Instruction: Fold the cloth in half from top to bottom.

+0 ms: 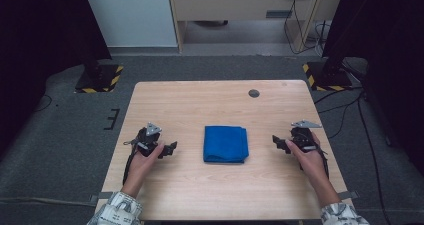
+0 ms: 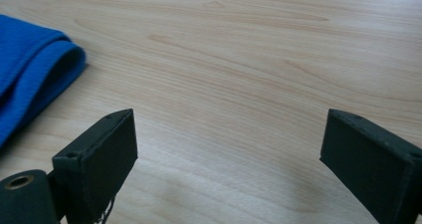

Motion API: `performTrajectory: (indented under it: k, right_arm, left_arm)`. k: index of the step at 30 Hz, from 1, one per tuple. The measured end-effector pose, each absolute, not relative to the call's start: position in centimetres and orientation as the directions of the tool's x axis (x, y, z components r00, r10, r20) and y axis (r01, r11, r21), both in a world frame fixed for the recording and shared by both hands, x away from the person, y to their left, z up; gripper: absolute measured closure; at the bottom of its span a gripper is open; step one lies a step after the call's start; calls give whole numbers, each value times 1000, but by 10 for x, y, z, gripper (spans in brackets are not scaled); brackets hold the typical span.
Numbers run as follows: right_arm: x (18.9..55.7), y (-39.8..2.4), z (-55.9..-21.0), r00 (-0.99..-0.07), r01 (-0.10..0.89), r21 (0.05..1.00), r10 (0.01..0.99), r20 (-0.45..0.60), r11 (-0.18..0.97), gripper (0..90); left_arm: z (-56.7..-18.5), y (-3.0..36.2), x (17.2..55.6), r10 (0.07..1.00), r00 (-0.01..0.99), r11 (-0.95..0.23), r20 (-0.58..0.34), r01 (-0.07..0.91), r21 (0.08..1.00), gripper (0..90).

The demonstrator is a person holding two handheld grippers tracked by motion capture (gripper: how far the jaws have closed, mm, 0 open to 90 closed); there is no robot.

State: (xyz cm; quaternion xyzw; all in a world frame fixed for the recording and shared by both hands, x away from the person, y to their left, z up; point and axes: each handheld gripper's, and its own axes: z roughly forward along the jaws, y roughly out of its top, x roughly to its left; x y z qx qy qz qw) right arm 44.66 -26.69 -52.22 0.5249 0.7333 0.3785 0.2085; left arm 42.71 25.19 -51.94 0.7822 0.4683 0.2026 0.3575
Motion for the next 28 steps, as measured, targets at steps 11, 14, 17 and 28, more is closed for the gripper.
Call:
performTrajectory:
  k: [11, 14, 17, 28]
  right_arm:
    - [454, -266, -534, -320, 637, 750, 946, 49, 177, 76]
    - [454, -264, -538, -317, 647, 739, 948, 36, 188, 77]
    - [454, -260, -539, -316, 658, 721, 949, 6, 215, 70]
    - [447, -257, -539, -369, 649, 716, 929, 0, 258, 66]
  left_arm:
    - [-530, 250, 432, 880, 475, -334, 9, 606, 722, 71]
    - [-534, 249, 433, 878, 478, -348, 16, 616, 707, 71]
    - [-537, 248, 433, 876, 483, -343, 4, 617, 708, 47]
    - [-537, 247, 428, 878, 479, -342, 5, 619, 707, 39]
